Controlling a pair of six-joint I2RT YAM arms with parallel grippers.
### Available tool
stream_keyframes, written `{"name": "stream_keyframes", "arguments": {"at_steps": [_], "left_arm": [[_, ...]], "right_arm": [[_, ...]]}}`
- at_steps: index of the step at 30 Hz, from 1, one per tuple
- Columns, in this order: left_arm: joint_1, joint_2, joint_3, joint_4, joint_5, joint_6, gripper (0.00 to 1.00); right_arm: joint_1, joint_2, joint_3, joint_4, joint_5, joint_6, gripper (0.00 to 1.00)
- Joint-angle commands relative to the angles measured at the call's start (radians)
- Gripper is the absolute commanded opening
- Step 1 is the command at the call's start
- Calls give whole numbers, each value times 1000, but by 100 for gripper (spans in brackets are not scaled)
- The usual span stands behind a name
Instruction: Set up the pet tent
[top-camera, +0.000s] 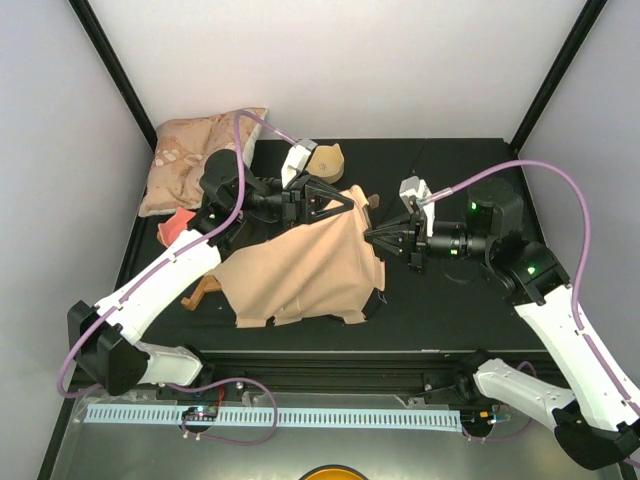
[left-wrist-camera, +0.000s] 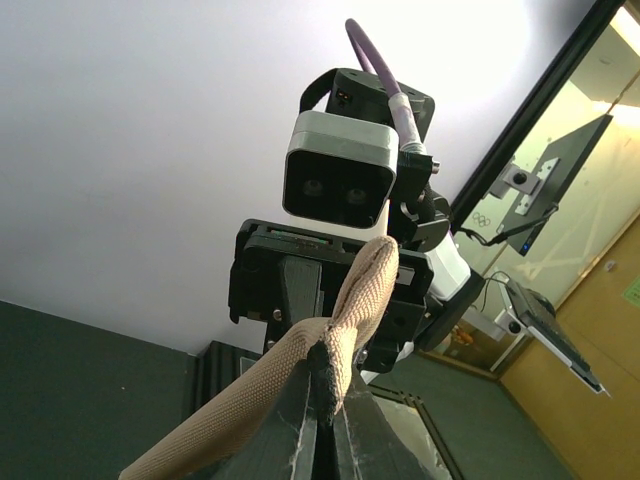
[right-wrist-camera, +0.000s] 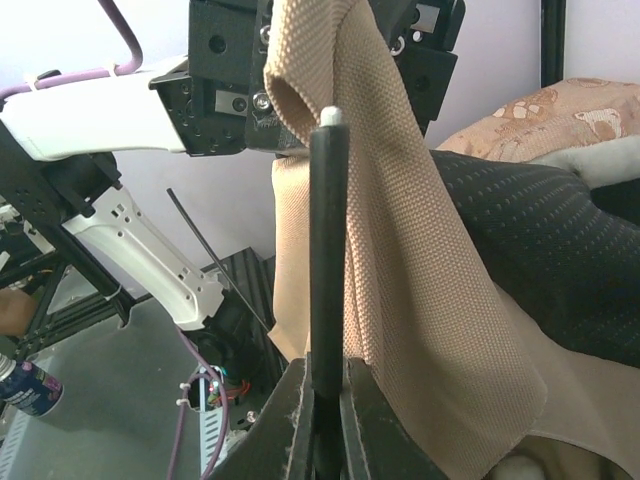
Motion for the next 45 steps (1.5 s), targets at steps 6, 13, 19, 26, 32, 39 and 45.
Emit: {"name": "stream_keyframes", "arguments": {"at_steps": [6, 13, 19, 26, 32, 39, 45], "left_arm": [[10, -91, 73, 255, -119, -3, 2], [8, -73, 78, 271, -112, -27, 2], [0, -61, 80, 272, -102, -28, 2], [-11, -51, 95, 267, -79, -23, 2], [-23, -51, 96, 245, -56, -1, 2], [-48, -60, 109, 44, -10, 152, 2], [-61, -66, 118, -141, 11, 299, 2]], "right_arm": [[-1, 9, -77, -270, -17, -38, 1], [-1, 36, -46, -295, -35, -72, 1], [0, 59, -21, -304, -48, -91, 1], [0, 73, -9, -298, -37, -88, 1], [0, 79, 4, -297, -23, -84, 1], [0, 91, 22, -301, -17, -78, 1], [1, 93, 30, -298, -15, -74, 1]]}}
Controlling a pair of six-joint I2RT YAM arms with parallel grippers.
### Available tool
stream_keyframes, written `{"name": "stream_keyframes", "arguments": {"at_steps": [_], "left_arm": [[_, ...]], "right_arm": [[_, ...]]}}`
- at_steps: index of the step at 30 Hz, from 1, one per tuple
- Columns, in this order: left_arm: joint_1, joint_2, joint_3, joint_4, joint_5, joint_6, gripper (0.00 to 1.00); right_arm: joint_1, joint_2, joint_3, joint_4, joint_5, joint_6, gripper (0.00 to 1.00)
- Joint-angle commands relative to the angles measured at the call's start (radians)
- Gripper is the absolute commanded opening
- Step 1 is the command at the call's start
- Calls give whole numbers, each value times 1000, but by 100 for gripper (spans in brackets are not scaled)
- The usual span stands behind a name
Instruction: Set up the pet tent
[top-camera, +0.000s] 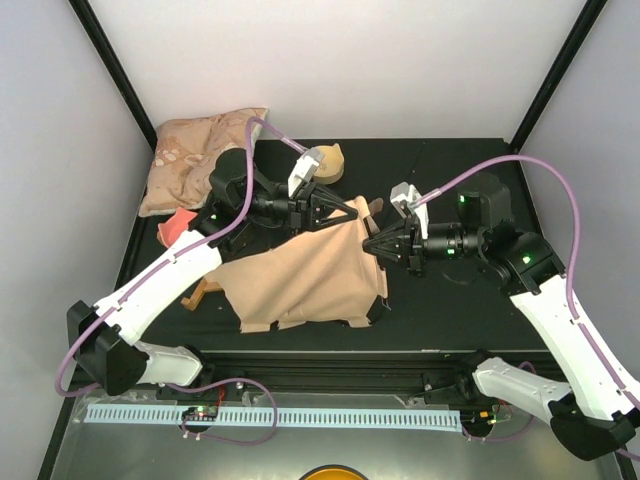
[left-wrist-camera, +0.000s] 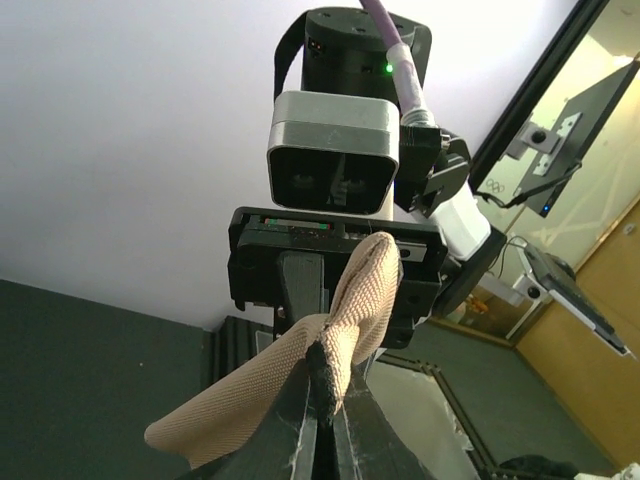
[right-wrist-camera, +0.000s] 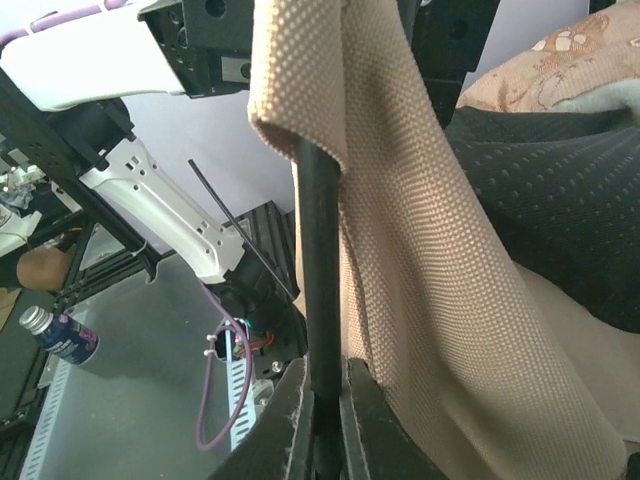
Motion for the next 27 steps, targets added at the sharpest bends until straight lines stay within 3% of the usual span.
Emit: {"name": "stream_keyframes", "arguments": {"at_steps": [1, 14, 20, 22, 25, 27], "left_arm": [[-26, -68, 113, -33, 1, 155, 1], [-49, -48, 158, -545, 44, 562, 2], [-62, -7, 155, -613, 36, 620, 4], [-66, -7, 159, -630, 19, 638, 19], [-66, -33, 162, -623, -34, 652, 62], [-65, -100, 142, -573, -114, 641, 79]], "right_arm": [[4, 37, -22, -153, 43, 4, 1], [4, 42, -21, -135, 38, 31, 1], [4, 41, -25, -115, 34, 42, 1], [4, 35, -29, -101, 44, 53, 1], [4, 17, -42, -66, 81, 86, 1], [4, -3, -55, -28, 125, 121, 1]]}}
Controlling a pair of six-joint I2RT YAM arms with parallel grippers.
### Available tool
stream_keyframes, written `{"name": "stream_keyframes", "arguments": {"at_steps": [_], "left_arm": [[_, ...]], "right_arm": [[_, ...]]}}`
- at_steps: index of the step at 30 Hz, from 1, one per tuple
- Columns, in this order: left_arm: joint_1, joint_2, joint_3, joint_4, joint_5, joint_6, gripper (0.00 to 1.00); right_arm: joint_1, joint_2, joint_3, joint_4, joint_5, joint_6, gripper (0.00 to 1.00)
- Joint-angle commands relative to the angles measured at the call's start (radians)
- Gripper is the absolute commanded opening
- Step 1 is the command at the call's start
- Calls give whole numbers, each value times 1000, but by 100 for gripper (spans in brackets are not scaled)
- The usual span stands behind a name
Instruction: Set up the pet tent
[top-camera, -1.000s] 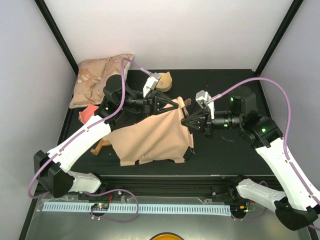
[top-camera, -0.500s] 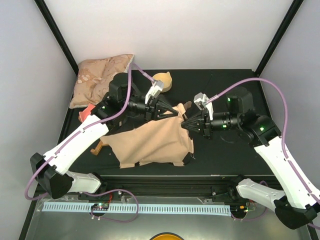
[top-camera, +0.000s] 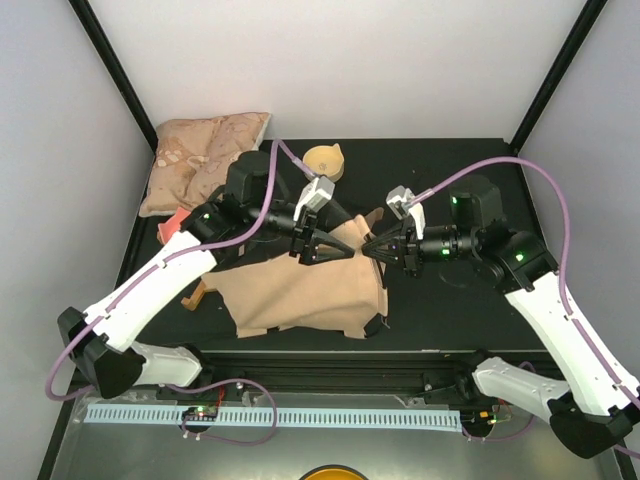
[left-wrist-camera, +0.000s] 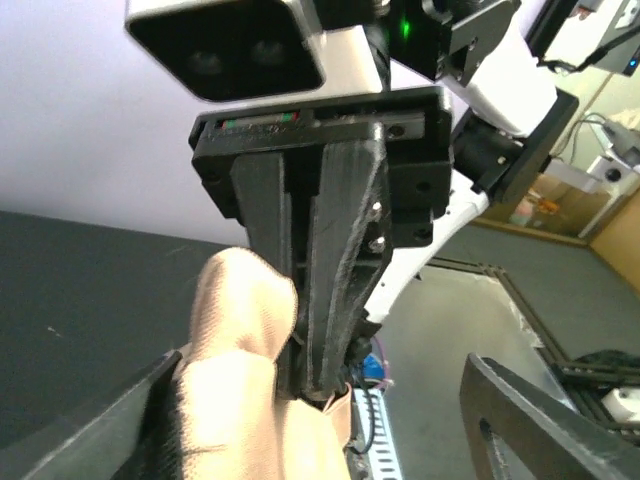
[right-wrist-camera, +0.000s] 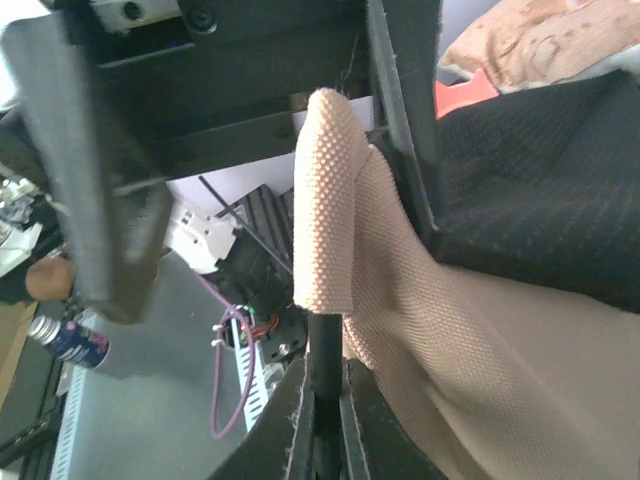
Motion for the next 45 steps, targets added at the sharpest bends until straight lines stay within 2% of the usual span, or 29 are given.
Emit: {"name": "stream_keyframes", "arguments": {"at_steps": [1, 3, 4, 8, 12, 15, 18, 21, 23, 25, 27, 33, 35, 39, 45], "left_arm": [[-16, -127, 21, 79, -116, 30, 86], [-15, -199, -6, 126, -208, 19, 96], [-15, -236, -17, 146, -268, 2, 98], [-14, -348, -27, 129, -570, -138, 99], [-15, -422, -53, 71, -620, -171, 99], [-14, -520, -123, 46, -742, -172, 99], [-15, -613, -143, -62, -951, -170, 99], [-12, -600, -43, -284, -1128, -179, 99], [0, -547, 47, -467, -1193, -195, 99], [60, -486, 86, -579, -1155, -216, 99], [160, -454, 67, -611, -1016, -241, 99], [475, -463, -154, -533, -627, -279, 98], [552, -456, -239, -504, -512, -275, 90], [594, -444, -382, -458, -403, -256, 79], [601, -446, -428, -489, -371, -205, 75]], "right_arm": [[3, -24, -43, 32, 124, 82, 2], [2, -46, -53, 71, 162, 131, 5], [3, -57, -57, 104, 181, 157, 8], [3, -126, -98, 256, 228, 306, 9], [3, -204, -123, 363, 344, 403, 6], [3, -248, -110, 344, 434, 350, 4], [3, -284, -118, 308, 492, 226, 2], [3, -308, -135, 260, 475, 61, 1], [2, -318, -151, 236, 450, -29, 1], [3, -330, -178, 231, 445, -83, 1], [3, -339, -207, 229, 465, -113, 1], [2, -350, -279, 244, 572, -128, 1], [3, -340, -285, 234, 612, -138, 1], [2, -319, -274, 208, 630, -190, 1], [2, -304, -255, 207, 639, -219, 1]]}}
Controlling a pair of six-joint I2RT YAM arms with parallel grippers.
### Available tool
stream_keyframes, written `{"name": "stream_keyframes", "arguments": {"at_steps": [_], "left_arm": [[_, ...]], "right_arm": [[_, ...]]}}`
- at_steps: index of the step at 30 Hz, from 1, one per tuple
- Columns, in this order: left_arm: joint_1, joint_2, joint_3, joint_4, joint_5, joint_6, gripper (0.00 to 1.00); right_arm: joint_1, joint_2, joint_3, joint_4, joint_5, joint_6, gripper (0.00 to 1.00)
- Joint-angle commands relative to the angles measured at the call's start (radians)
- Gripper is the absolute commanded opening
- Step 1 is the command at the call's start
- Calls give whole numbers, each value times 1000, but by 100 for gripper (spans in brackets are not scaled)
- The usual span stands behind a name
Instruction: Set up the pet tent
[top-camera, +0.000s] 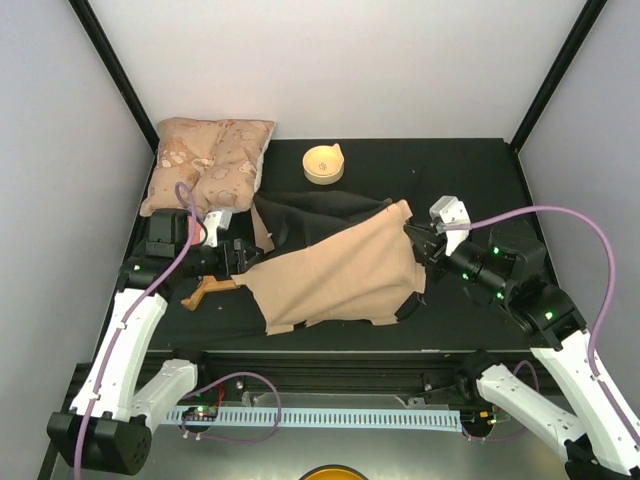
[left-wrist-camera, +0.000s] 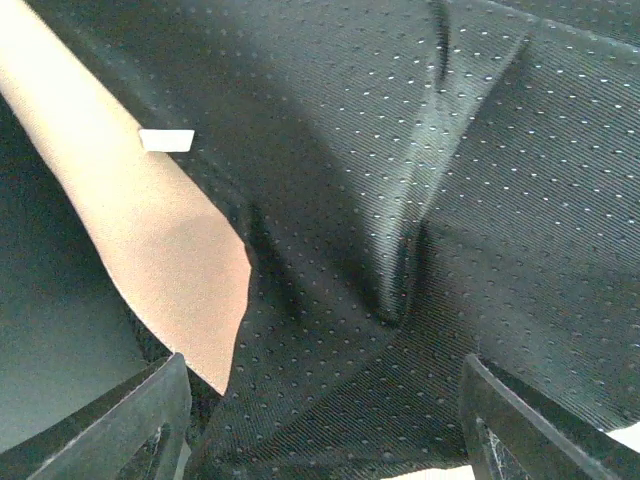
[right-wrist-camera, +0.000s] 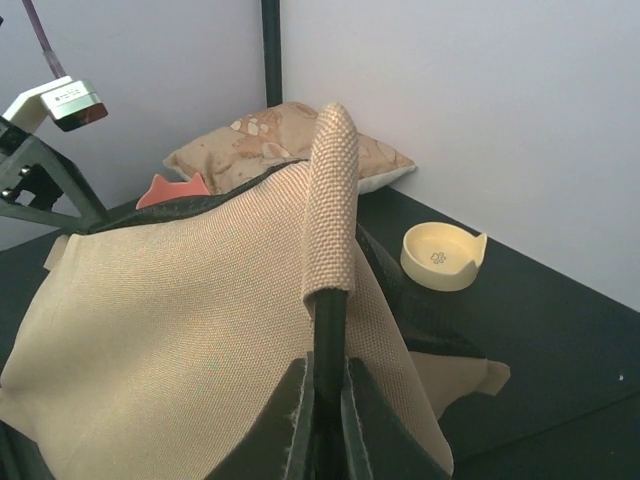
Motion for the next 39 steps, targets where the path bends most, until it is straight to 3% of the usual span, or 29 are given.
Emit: {"name": "stream_keyframes", "arguments": {"at_steps": [1, 6, 12, 16, 19, 23, 26, 31, 39], "left_arm": [[15, -18, 20, -25, 89, 53, 75], [17, -30, 16, -117, 21, 93, 79], [17, -60, 28, -184, -156, 107, 96], [17, -88, -2, -141, -121, 119, 95], [17, -87, -38, -102, -31, 112, 80], [19, -53, -42, -92, 55, 121, 52], [20, -24, -27, -124, 51, 129, 31], [19, -25, -43, -104, 15, 144, 5], [16, 4, -80, -36, 128, 107, 2]], "right_arm": [[2, 31, 9, -44, 44, -57, 1], [2, 45, 1, -35, 53, -50, 1], [2, 57, 6, -25, 81, -55, 1], [2, 67, 17, -32, 78, -70, 1], [2, 70, 24, -32, 79, -71, 1], [2, 80, 38, -31, 95, -68, 1], [2, 98, 52, -28, 136, -71, 1], [-1, 132, 81, 11, 193, -129, 1], [-11, 213, 124, 162, 338, -328, 1]]}}
